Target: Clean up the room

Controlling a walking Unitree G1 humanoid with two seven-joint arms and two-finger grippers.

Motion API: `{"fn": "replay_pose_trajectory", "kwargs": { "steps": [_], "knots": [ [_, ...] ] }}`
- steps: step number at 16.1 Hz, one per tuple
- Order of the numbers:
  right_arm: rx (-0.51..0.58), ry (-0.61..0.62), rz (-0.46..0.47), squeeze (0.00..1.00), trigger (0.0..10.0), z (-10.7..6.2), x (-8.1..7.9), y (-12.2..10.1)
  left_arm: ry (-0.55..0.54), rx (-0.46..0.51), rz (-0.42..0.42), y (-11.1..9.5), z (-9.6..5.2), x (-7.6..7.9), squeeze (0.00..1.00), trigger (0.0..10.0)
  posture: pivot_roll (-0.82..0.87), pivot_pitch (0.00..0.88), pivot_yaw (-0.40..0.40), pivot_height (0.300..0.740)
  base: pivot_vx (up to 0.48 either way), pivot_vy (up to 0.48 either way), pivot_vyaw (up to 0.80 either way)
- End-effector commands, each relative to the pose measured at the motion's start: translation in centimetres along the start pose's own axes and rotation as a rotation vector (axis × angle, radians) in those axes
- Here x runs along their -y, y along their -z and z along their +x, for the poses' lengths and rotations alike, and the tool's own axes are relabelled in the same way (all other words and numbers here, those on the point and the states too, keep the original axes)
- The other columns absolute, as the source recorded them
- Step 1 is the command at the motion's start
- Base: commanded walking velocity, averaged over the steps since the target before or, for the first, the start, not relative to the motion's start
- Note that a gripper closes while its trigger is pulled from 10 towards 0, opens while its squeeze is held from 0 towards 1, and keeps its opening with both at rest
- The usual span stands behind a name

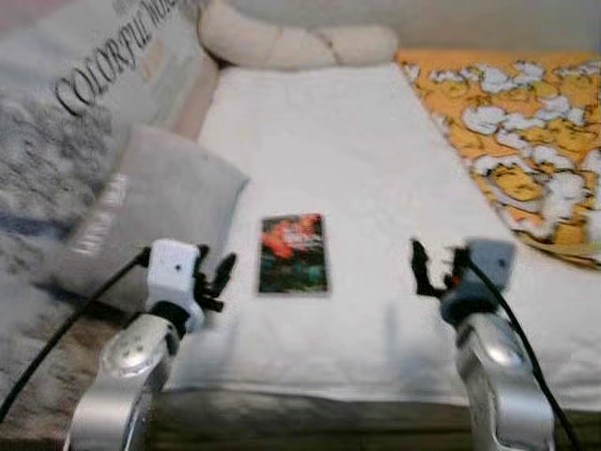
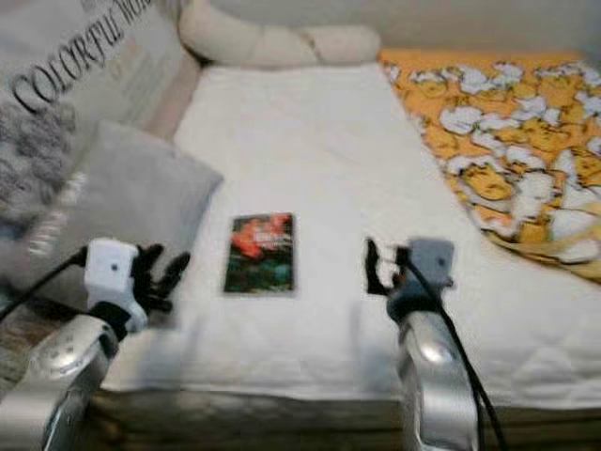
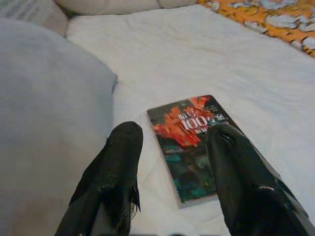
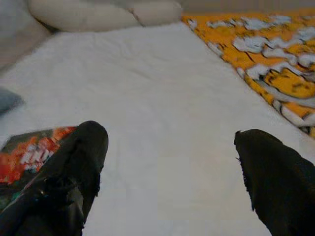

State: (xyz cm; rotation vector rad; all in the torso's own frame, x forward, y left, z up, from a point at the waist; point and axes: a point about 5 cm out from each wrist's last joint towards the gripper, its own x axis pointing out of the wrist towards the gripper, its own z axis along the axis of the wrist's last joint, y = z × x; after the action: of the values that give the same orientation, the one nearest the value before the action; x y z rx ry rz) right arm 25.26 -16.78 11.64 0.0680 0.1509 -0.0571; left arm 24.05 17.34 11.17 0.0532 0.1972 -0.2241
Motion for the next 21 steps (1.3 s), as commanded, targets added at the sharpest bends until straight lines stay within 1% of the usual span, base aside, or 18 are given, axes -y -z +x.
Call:
{"fn": "replay_pose_trajectory", "kwargs": {
  "steps": [1,3,4,5,8,11,13,21],
  "knots": [
    [-0.02,0.016,0.023,1.0,10.0,0.1,0.3,0.2,-0.007,0.01,0.019,-0.2,0.5,0.3,0.0,10.0,0.0,0.0,0.037,0.74,0.0,-0.36,0.0],
    [-0.014,-0.001,0.004,1.0,10.0,0.4,0.1,0.2,-0.016,0.016,0.031,-0.5,0.8,0.2,0.0,10.0,0.01,0.0,0.026,0.74,0.0,-0.36,0.0],
    [-0.031,0.0,0.005,1.0,10.0,0.4,0.1,0.5,-0.018,0.022,0.031,-0.6,1.0,0.2,0.0,10.0,0.01,0.0,0.015,0.74,0.0,-0.36,0.0],
    [-0.051,0.002,-0.007,1.0,10.0,0.5,0.1,0.8,-0.02,0.024,0.032,-0.7,1.2,0.2,0.0,10.0,0.01,0.0,0.016,0.74,0.0,-0.36,0.0],
    [-0.054,0.001,-0.032,1.0,10.0,0.8,0.5,0.6,-0.027,0.024,0.033,-0.7,1.5,0.2,0.0,10.0,0.0,0.0,0.016,0.74,0.0,-0.361,0.0],
    [-0.057,0.028,-0.03,1.0,10.0,0.9,1.2,0.7,-0.028,0.028,0.029,-0.8,1.7,0.4,0.0,10.0,0.0,0.0,0.011,0.74,0.0,-0.36,0.8],
    [-0.07,0.046,-0.014,1.0,10.0,0.9,1.2,0.9,-0.032,0.028,0.029,-0.8,1.7,0.3,0.0,10.0,0.0,0.0,0.01,0.74,0.0,-0.364,0.0],
    [-0.081,0.053,-0.026,1.0,10.0,0.8,1.5,1.1,-0.025,0.023,0.031,-0.6,1.9,0.6,0.0,10.0,-0.01,0.0,0.008,0.74,0.0,-0.361,0.0]
  ]
}}
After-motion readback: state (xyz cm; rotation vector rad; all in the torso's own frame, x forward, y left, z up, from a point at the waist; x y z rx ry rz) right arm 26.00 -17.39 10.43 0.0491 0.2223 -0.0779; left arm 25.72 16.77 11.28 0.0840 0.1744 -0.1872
